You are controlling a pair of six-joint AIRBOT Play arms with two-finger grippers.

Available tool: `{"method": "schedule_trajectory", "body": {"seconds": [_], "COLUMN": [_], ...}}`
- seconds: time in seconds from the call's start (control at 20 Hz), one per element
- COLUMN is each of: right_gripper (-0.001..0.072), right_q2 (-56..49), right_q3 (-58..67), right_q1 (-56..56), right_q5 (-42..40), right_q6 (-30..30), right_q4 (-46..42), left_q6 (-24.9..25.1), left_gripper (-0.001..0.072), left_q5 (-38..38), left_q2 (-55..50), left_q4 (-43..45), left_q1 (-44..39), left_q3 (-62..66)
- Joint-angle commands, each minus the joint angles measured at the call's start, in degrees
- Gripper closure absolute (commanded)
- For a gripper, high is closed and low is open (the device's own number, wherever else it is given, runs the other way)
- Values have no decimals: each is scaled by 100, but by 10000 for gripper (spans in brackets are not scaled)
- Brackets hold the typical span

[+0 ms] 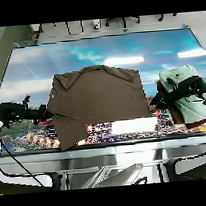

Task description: Fold the shirts.

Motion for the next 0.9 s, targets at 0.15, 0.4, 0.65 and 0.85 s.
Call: {"method": "schedule_trajectory", "body": {"seconds": [0.15, 0.4, 0.65, 0.85], "right_gripper": [314, 688, 689, 688], "right_q2": [-282, 284, 2741, 4478], "right_q3": [-304, -238, 1399, 3191], "right_q1": [802, 1185, 638, 247], "right_q5": [422, 291, 308, 809], "right_q6": [-184, -667, -269, -210], "right_q4": [219, 1237, 1517, 1447], "left_q6": [-2, 315, 286, 264], "left_gripper": [690, 691, 691, 691], "left_q5": [109, 133, -153, -1786], "left_q2": [26, 990, 3434, 5532], "left_q4": [-66, -721, -1279, -1165], "left_q1": [-17, 55, 299, 850], "left_q3": [46, 122, 1698, 3333]}}
